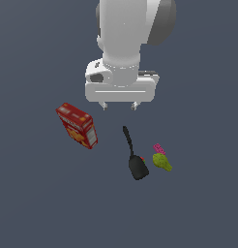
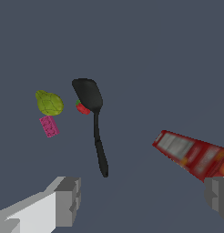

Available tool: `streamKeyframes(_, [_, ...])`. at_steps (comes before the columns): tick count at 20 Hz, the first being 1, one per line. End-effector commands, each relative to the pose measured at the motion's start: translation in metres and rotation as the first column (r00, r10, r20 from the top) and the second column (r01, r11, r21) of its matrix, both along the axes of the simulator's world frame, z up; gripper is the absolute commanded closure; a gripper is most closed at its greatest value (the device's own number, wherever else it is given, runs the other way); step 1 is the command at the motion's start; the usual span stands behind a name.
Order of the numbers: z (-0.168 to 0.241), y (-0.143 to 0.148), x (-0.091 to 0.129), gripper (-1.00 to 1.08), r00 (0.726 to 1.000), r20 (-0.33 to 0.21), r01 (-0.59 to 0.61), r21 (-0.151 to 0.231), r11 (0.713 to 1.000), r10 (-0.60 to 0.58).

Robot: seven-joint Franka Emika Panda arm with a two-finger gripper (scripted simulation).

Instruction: Pick up a designated object from a clutter of objects.

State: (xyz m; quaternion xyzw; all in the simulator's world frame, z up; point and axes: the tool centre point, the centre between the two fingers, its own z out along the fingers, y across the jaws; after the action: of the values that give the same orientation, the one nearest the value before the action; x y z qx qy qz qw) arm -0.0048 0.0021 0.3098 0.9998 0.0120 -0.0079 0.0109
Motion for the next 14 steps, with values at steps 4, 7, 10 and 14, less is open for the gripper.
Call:
streamKeyframes(4, [-0.0013, -0.0005, 0.0002, -0.92, 1.0, -0.005, 0.006, 0.0, 1.0, -0.006])
streamKeyframes(7, [-0.0044, -0.0022, 0.0004, -0.92, 1.0, -0.018, 0.023, 0.0, 1.0, -0.023])
streamKeyframes(10, [-0.0052, -0.0034, 0.0, -0.92, 0.999, -0.024, 0.033, 0.0, 0.999, -0.033])
streamKeyframes(14, [-0.0064, -0.0019, 0.0013, -0.92, 0.999, -0.022, 0.026, 0.0, 1.0, -0.026])
